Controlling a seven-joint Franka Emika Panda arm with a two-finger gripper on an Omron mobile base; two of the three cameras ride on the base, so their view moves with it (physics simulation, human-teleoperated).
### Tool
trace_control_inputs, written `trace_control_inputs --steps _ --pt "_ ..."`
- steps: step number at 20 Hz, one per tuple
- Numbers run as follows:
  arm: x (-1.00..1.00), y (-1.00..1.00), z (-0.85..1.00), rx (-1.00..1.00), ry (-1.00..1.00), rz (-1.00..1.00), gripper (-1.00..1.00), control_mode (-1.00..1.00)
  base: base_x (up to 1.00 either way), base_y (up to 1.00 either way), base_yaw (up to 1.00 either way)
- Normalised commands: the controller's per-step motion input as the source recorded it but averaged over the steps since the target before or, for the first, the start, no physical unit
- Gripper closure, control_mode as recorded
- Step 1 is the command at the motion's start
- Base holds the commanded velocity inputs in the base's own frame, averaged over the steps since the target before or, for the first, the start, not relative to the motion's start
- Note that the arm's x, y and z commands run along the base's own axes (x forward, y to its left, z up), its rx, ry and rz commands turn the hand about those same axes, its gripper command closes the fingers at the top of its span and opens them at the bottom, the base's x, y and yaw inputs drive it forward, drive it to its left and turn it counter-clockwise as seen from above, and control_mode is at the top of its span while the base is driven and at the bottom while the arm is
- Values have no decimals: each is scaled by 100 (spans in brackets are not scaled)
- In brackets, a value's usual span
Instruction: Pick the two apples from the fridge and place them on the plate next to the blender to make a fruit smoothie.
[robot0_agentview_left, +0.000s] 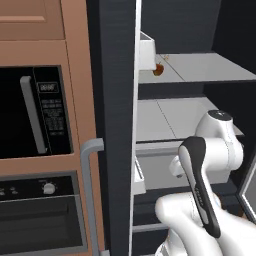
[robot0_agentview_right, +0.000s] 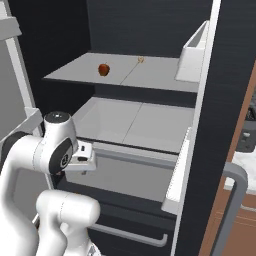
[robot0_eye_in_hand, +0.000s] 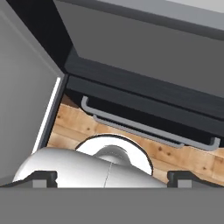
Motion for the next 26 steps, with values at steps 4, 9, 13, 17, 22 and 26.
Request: trace_control_inputs --steps 4,9,13,17,22,26 --pt "0 0 0 0 0 0 -100 100 66 -14 0" --pt "86 0 80 5 -27 1 -100 -100 0 0 0" --pt "76 0 100 1 -41 0 -100 -100 0 0 0" --pt "58 0 100 0 -36 0 -100 -100 0 0 0" --pt "33 0 90 0 -28 -13 -100 -100 0 0 0" --pt "24 0 59 1 -25 -18 -100 -100 0 0 0"
